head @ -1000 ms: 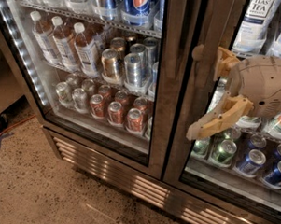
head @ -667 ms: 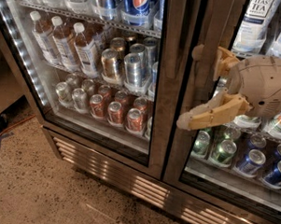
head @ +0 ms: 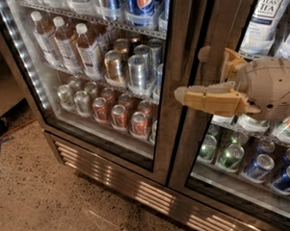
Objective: Open right fridge door
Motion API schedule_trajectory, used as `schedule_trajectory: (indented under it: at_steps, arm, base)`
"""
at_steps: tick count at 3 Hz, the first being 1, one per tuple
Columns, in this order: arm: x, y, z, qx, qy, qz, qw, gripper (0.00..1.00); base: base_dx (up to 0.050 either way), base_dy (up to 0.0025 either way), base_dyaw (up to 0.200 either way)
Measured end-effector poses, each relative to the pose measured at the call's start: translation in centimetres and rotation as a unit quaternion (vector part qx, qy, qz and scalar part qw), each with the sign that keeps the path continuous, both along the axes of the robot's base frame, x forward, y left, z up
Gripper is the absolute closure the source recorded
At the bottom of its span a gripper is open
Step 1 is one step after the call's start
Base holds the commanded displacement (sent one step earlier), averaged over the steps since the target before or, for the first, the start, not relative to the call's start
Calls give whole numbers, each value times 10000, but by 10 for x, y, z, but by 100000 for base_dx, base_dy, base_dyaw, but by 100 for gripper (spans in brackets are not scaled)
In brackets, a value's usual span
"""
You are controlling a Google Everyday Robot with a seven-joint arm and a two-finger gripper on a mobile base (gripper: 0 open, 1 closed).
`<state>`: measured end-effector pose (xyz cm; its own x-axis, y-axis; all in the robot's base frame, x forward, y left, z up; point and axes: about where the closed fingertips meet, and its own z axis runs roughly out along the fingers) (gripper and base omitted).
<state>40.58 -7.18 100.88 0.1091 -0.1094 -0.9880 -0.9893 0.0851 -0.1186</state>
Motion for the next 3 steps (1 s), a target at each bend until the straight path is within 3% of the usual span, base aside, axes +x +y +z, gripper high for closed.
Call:
schedule_trajectory:
  at_steps: [1, 2, 3]
  arm:
    - [0, 0, 0, 0, 0, 0, 10000, 88]
    - [0, 0, 0, 0, 0, 1, 10000, 100]
    - [0, 0, 0, 0, -1, 1, 10000, 100]
  base:
    - [0, 0, 0]
    - [0, 0, 0]
    - [-5000, 0, 2]
